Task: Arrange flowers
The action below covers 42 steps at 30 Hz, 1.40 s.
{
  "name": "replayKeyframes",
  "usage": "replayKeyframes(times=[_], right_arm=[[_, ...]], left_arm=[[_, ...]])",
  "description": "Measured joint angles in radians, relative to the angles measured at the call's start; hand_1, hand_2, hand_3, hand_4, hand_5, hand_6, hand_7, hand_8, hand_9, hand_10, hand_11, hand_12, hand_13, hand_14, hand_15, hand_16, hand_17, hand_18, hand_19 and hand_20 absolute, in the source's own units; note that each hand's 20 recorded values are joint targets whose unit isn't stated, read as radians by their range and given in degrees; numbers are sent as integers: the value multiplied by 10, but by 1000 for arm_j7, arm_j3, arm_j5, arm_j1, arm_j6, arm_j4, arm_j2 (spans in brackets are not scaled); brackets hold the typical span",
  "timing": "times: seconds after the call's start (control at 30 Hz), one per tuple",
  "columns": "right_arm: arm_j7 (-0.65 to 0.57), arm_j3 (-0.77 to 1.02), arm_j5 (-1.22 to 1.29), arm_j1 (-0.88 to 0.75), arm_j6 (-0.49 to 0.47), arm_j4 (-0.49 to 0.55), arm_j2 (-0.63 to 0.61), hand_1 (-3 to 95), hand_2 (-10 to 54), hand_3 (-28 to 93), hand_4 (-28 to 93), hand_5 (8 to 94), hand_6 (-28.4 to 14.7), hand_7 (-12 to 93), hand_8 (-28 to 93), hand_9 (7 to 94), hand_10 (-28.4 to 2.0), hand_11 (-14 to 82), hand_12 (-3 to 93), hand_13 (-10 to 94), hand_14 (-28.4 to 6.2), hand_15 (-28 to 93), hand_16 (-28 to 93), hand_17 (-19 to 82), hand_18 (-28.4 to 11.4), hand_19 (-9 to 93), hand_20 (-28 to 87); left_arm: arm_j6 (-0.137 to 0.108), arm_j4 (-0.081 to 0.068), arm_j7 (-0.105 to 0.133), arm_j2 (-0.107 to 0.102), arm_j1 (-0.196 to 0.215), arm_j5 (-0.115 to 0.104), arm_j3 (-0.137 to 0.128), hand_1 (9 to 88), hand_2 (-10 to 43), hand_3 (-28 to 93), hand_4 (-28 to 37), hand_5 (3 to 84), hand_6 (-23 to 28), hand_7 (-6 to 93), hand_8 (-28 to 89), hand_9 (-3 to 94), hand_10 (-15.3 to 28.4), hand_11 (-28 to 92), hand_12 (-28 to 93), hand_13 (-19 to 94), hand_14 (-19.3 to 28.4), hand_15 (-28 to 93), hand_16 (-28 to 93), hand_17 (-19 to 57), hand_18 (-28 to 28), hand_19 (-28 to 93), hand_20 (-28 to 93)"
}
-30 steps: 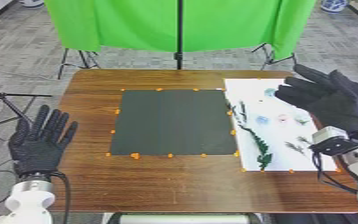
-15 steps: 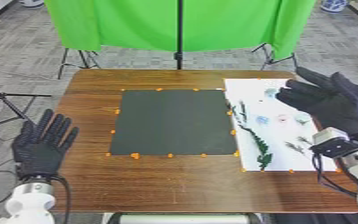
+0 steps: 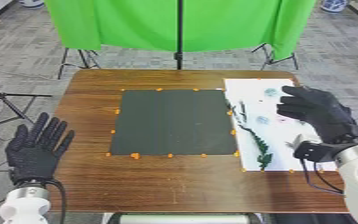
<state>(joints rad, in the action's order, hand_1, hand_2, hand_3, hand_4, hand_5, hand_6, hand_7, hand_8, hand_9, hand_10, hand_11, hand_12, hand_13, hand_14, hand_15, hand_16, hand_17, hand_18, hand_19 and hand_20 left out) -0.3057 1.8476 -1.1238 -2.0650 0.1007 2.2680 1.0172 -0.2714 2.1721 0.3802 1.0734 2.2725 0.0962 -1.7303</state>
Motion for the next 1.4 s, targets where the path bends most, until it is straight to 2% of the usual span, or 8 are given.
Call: replayKeyframes(times=[0.13,0.3,0.4,0.47,0.63,0.83,1.03,1.4], right_arm=[[-64,-28,-163,-6,28,12,-41,293,-94,736,-208,543,-52,158,-106,544,-188,103,140,477,-165,272,150,175,-216,510,181],[-163,-120,-396,-10,70,20,-98,300,-95,729,-227,569,-54,160,-105,574,-190,116,148,504,-165,300,149,187,-222,554,187],[-298,-209,-561,-11,115,21,-143,304,-95,710,-242,566,-56,154,-103,571,-193,114,152,506,-167,307,146,188,-225,571,187],[-380,-244,-656,-11,93,21,-154,307,-95,702,-249,566,-56,152,-101,569,-194,114,152,506,-169,311,145,189,-227,578,185],[-427,-283,-871,4,-113,7,-152,307,-95,693,-268,596,-51,170,-98,615,-185,142,164,550,-165,344,149,214,-232,609,186],[-445,-391,-1170,20,-16,-38,-151,312,-95,669,-274,614,-55,172,-94,656,-188,201,195,581,-163,479,197,241,-240,677,204],[-516,-450,-1405,32,-49,-76,-147,311,-95,628,-282,613,-57,183,-87,651,-193,240,226,576,-164,520,214,244,-247,696,210],[-508,-505,-1309,79,-131,-109,-118,295,-95,615,-282,574,-62,189,-80,612,-200,251,239,547,-172,533,211,237,-253,702,208]], left_arm=[[-5,9,2,2,14,-14,-8,256,151,741,-283,435,57,125,-95,364,139,203,70,263,127,300,-70,-28,120,318,131],[-64,25,2,3,22,-37,-9,258,157,739,-283,439,60,128,-96,370,142,211,71,270,132,324,-73,-33,124,333,136],[-72,25,1,3,21,-42,-9,259,160,736,-283,440,60,127,-97,370,143,211,69,271,133,330,-77,-34,125,337,135],[-71,25,0,3,21,-42,-9,258,162,736,-283,439,60,127,-97,370,142,210,68,271,133,331,-80,-34,125,338,134],[-67,25,-1,3,24,-40,-10,259,163,735,-283,438,59,127,-97,372,142,211,68,274,134,338,-82,-36,126,342,134],[-55,22,-3,4,25,-41,-10,266,176,743,-283,436,57,138,-94,378,143,230,85,286,140,369,-76,-40,130,351,137],[-7,13,-22,3,15,-32,-9,268,179,746,-283,437,58,142,-96,386,146,235,93,296,140,383,-75,-42,132,355,138],[1,9,-39,-1,7,-31,-9,268,179,737,-283,438,60,147,-96,388,146,238,99,299,139,394,-78,-43,134,358,139]])
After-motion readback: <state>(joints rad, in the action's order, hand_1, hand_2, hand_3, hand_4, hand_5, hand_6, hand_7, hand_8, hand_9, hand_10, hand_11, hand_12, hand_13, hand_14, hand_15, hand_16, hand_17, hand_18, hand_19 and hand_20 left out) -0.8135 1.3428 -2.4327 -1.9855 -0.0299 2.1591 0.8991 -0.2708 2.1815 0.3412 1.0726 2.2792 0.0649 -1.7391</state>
